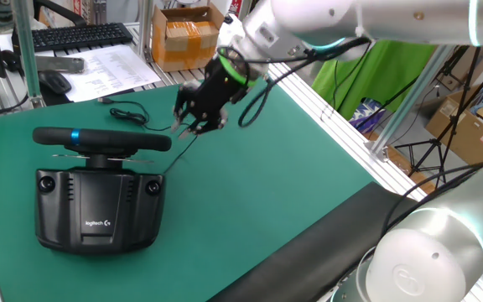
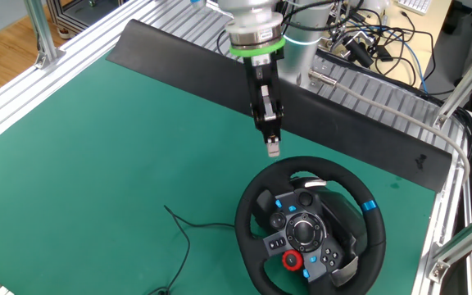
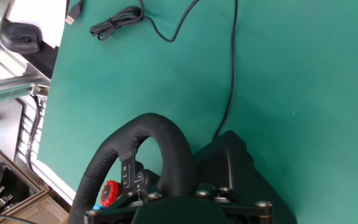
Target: Rotate the steering wheel 90 degrees clockwise
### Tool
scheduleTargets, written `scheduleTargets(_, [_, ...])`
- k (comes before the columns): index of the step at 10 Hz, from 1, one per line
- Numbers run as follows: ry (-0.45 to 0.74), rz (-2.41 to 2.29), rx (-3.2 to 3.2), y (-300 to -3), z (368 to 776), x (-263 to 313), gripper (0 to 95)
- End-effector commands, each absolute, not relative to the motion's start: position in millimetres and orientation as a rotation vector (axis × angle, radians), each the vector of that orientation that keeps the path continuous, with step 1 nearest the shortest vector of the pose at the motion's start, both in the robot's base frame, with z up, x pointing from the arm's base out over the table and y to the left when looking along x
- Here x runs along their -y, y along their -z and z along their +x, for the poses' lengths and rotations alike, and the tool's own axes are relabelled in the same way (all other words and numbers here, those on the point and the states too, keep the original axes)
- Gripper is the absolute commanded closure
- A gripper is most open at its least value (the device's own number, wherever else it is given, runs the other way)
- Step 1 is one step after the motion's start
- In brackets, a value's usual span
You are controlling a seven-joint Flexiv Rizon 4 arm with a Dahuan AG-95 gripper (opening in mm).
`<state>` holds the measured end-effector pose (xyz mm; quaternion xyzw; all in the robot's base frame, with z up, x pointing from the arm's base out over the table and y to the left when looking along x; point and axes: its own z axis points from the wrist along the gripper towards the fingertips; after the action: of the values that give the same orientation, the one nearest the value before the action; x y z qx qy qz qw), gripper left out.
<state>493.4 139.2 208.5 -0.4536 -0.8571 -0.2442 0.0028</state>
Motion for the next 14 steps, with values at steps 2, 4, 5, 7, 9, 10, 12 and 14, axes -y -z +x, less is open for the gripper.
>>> scheduleTargets(2, [0.595,-1.218,2.816,-212,494,-141,95.0])
scheduleTargets(4, [0.574,-1.167,2.851,-211,496,-141,95.0])
scheduleTargets(5, [0.555,-1.135,2.874,-211,496,-141,95.0])
scheduleTargets(7, [0.523,-1.099,2.903,-210,498,-141,95.0])
scheduleTargets(9, [0.484,-1.074,2.926,-210,505,-140,95.0])
scheduleTargets(10, [0.465,-1.053,2.94,-210,508,-140,95.0])
scheduleTargets(12, [0.402,-0.975,2.991,-207,512,-140,95.0])
scheduleTargets(14, [0.39,-0.959,3.0,-205,515,-138,95.0])
